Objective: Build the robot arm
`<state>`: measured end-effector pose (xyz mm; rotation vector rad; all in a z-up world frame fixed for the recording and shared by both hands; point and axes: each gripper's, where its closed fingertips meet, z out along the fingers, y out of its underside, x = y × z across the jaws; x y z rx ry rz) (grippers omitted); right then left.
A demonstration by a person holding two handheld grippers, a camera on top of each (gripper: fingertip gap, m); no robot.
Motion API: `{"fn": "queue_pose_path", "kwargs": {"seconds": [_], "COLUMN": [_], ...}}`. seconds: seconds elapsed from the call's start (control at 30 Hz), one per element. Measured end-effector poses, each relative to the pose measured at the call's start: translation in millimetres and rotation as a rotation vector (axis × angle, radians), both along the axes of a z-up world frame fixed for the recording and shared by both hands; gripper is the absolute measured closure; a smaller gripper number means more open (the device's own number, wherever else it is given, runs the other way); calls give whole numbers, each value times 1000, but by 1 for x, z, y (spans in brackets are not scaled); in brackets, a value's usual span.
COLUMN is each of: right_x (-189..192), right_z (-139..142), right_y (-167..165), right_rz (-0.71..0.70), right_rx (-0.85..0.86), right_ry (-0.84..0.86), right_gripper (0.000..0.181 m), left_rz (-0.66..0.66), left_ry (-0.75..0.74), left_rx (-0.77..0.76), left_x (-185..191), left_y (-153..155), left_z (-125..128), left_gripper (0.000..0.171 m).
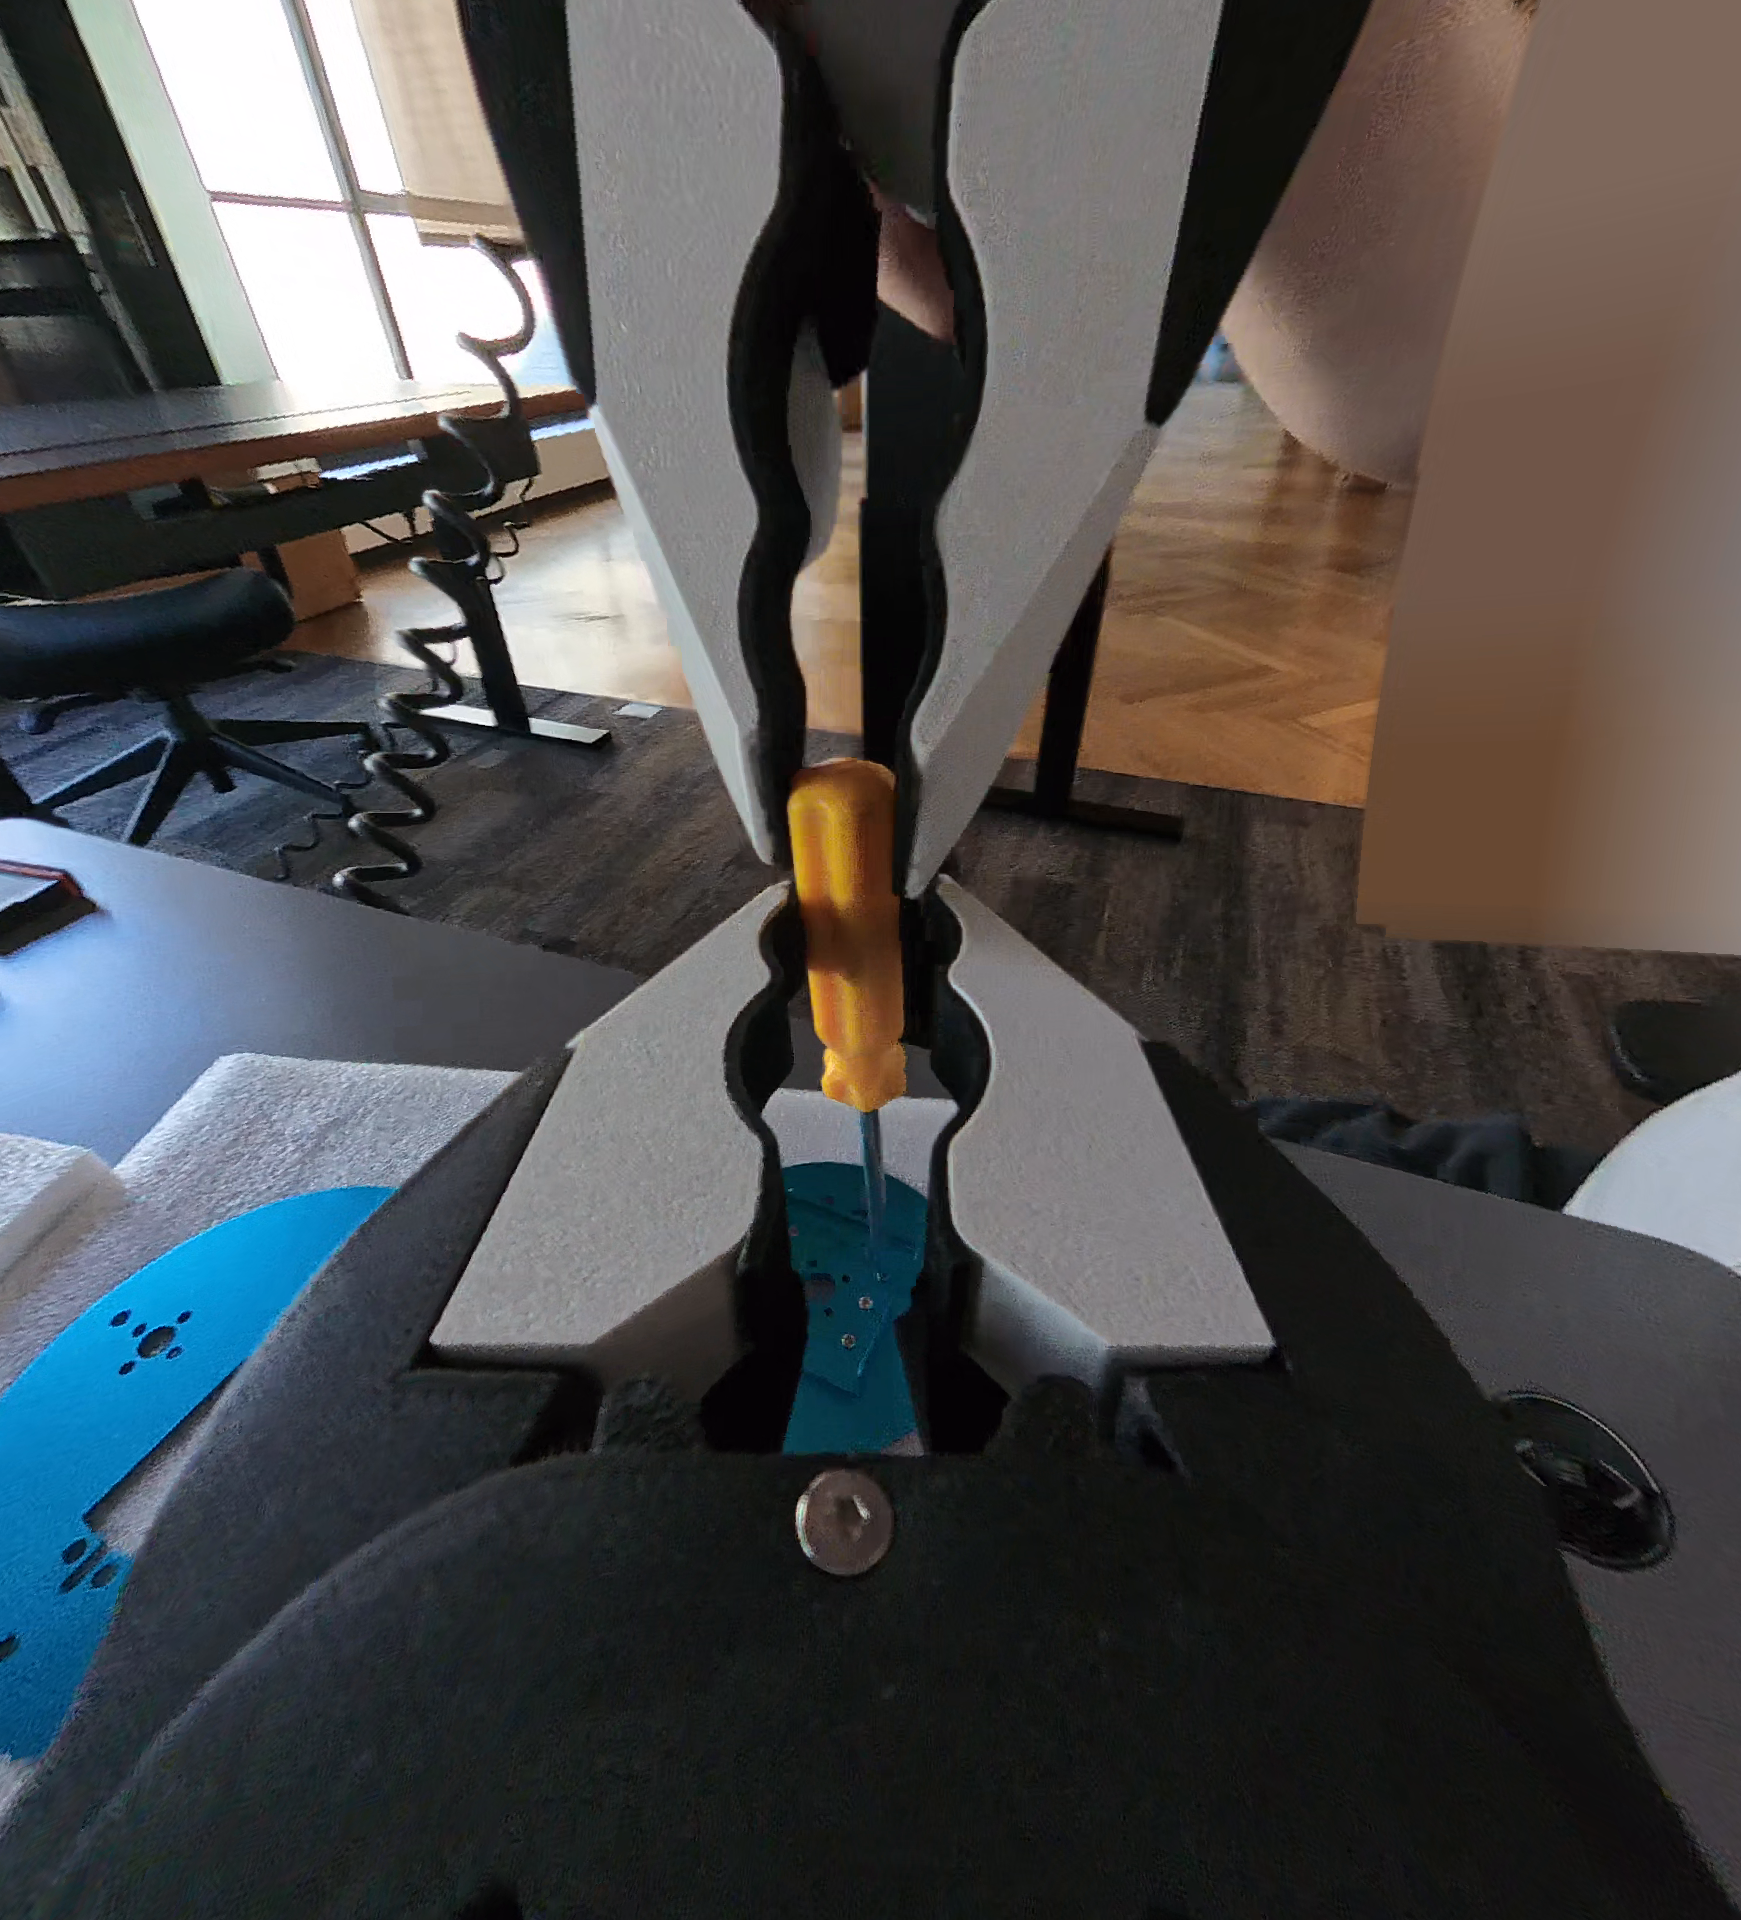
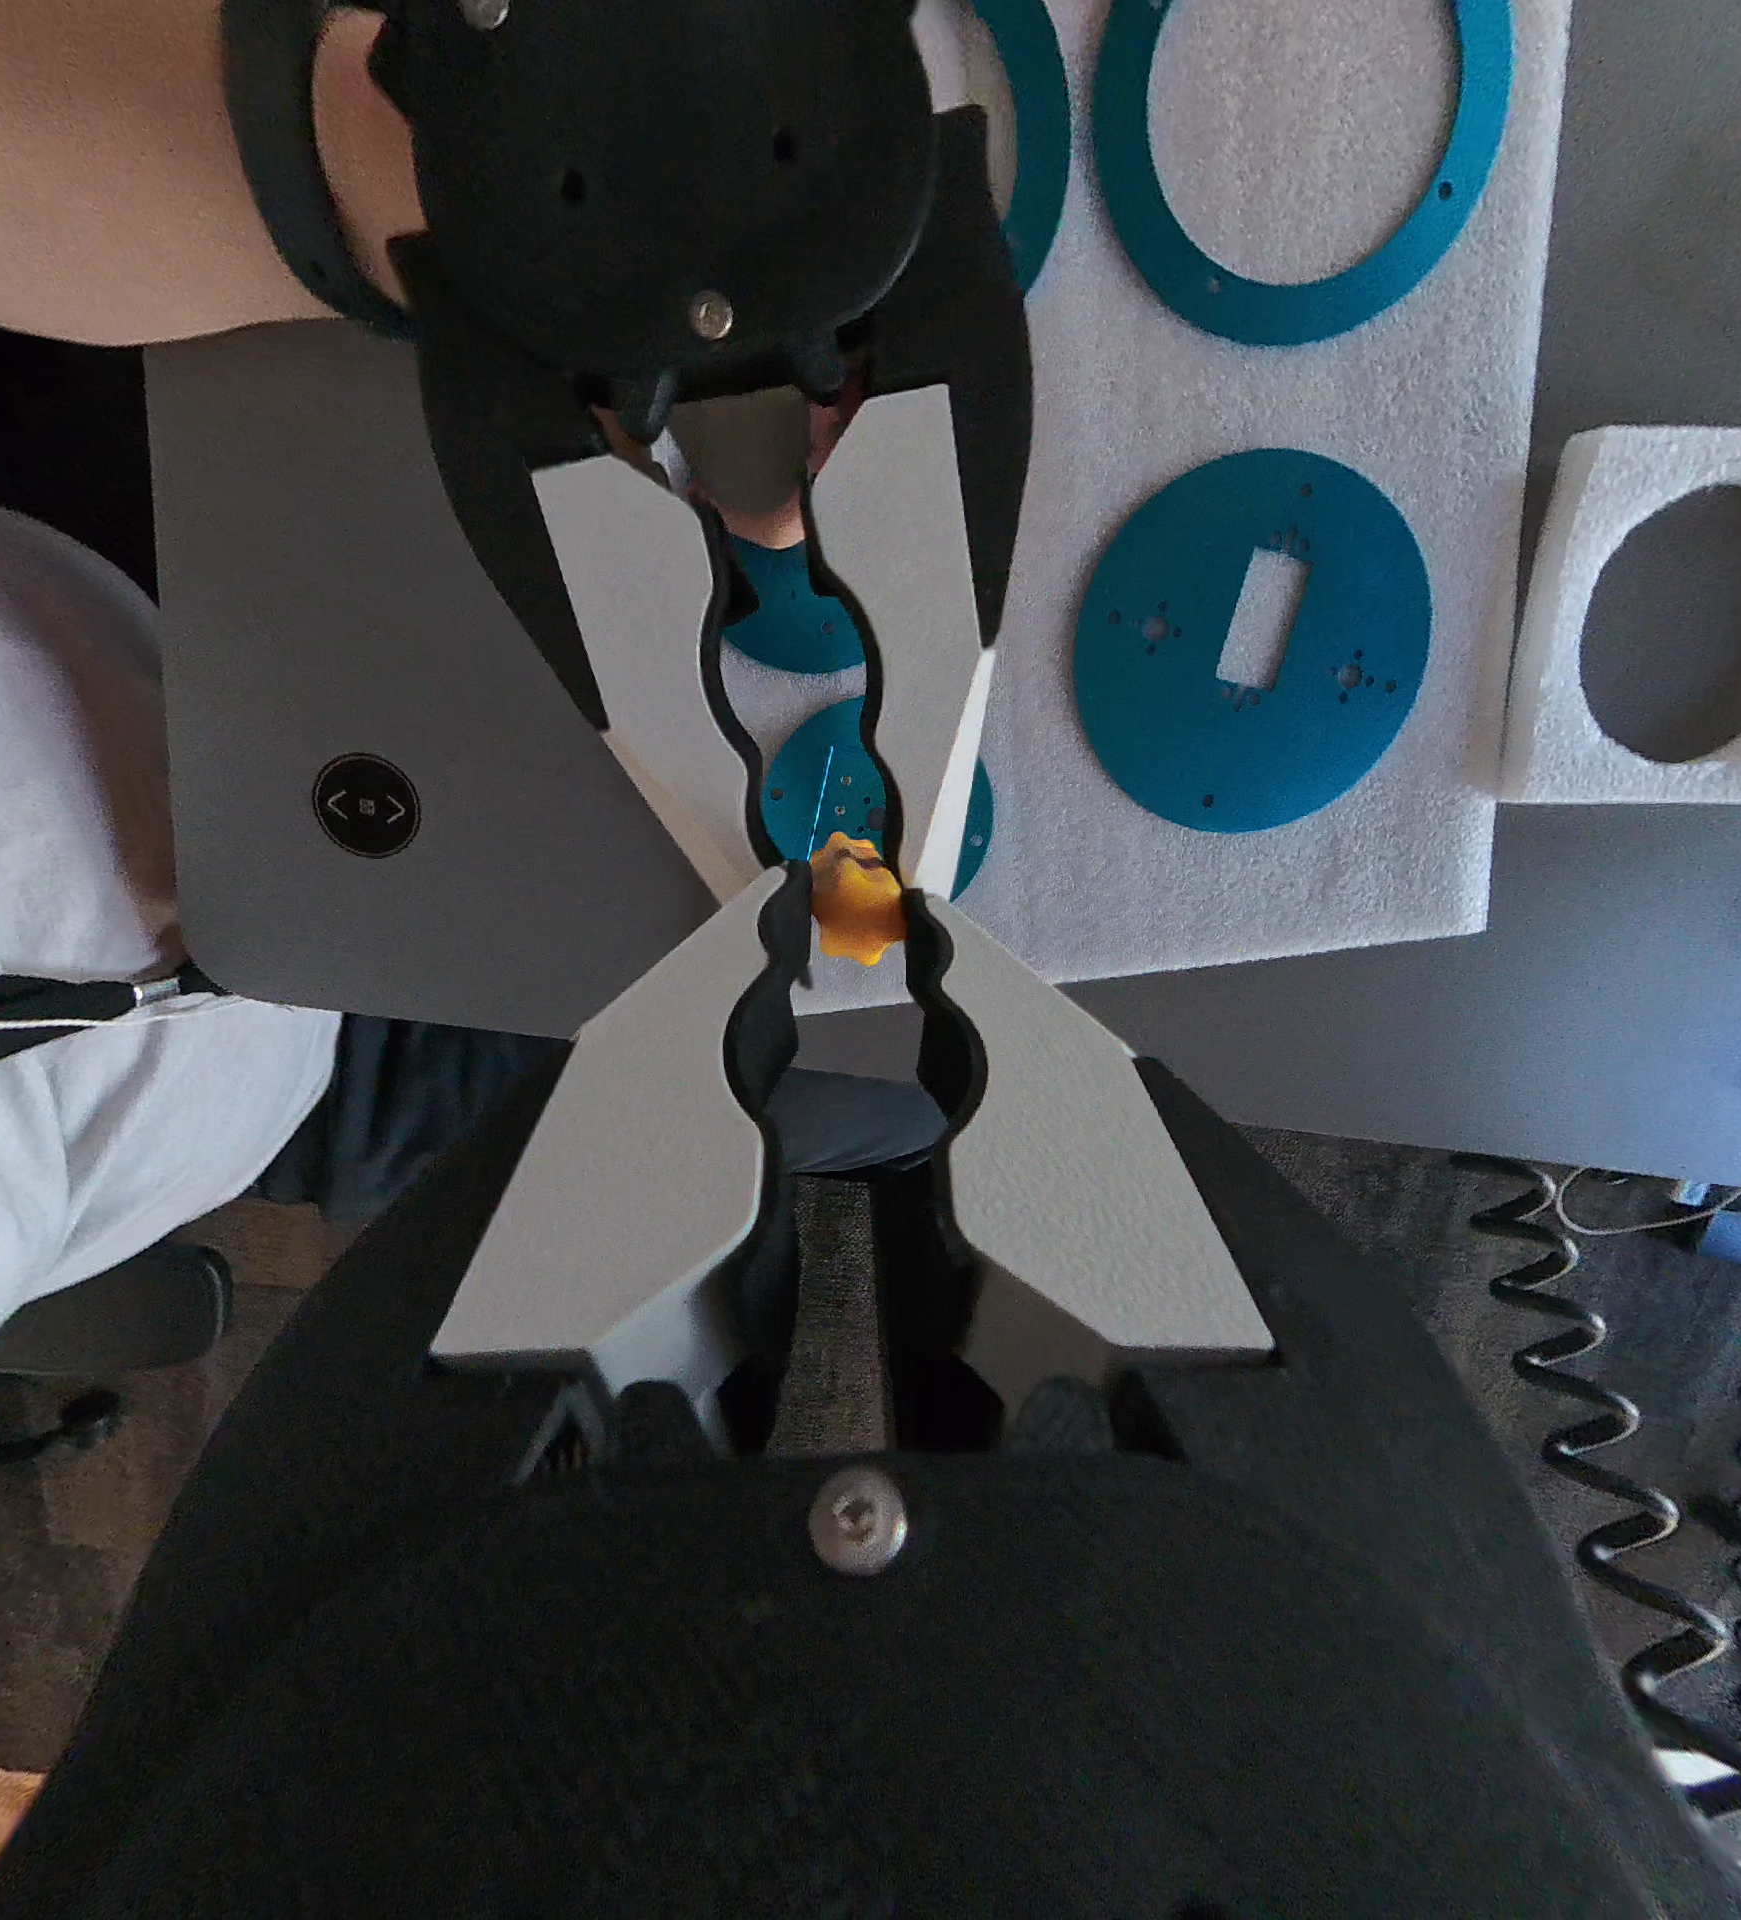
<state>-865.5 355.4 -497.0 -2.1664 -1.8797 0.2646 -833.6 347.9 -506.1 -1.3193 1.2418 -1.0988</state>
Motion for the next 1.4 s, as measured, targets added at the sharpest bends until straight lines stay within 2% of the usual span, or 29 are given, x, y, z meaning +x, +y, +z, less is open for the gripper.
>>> {"fn": "queue_pose_path", "kwargs": {"seconds": [0.07, 0.13, 0.27, 0.33, 0.4, 0.67, 0.8, 1.0, 1.07, 1.2, 1.27, 1.33, 1.4], "right_x": [2, 3, 5, 6, 4, 1, 5, 6, 5, 2, 2, 2, 2], "right_z": [0, 0, 3, 4, 2, -1, -2, -2, -2, 1, 1, 0, 0], "right_y": [1, -1, -8, -6, -8, -12, -8, -2, 0, -7, -11, -11, -8], "right_rz": [-42, -26, 229, 392, 469, 424, 225, -50, 9, 281, 366, 360, 263], "right_rx": [-10, -25, 5, 106, 142, 75, 28, -21, -4, 68, 88, 83, 46], "right_ry": [-4, -12, -52, -71, -92, -79, -95, -89, -89, -79, -83, -93, -84], "right_gripper": [163, 163, 162, 163, 162, 163, 163, 163, 164, 164, 164, 164, 164], "left_rz": [26, -1, -33, -41, -53, -91, -85, -18, -28, -61, -79, -85, -86], "left_ry": [10, 6, 1, -3, -3, -8, -6, 27, 15, 6, 3, -2, -10], "left_rx": [15, -2, 3, 5, 8, 2, -40, 11, -5, 0, 1, 0, -13], "left_x": [2, 2, 1, 0, 0, 0, 0, -1, -2, -1, -1, -1, -1], "left_y": [2, 0, -4, -4, -6, -9, -6, 0, 1, -4, -7, -7, -6], "left_z": [-1, -1, -1, -1, -1, -1, -2, -5, -5, -5, -5, -5, -4], "left_gripper": [156, 156, 156, 156, 156, 156, 154, 156, 156, 156, 156, 156, 156]}}
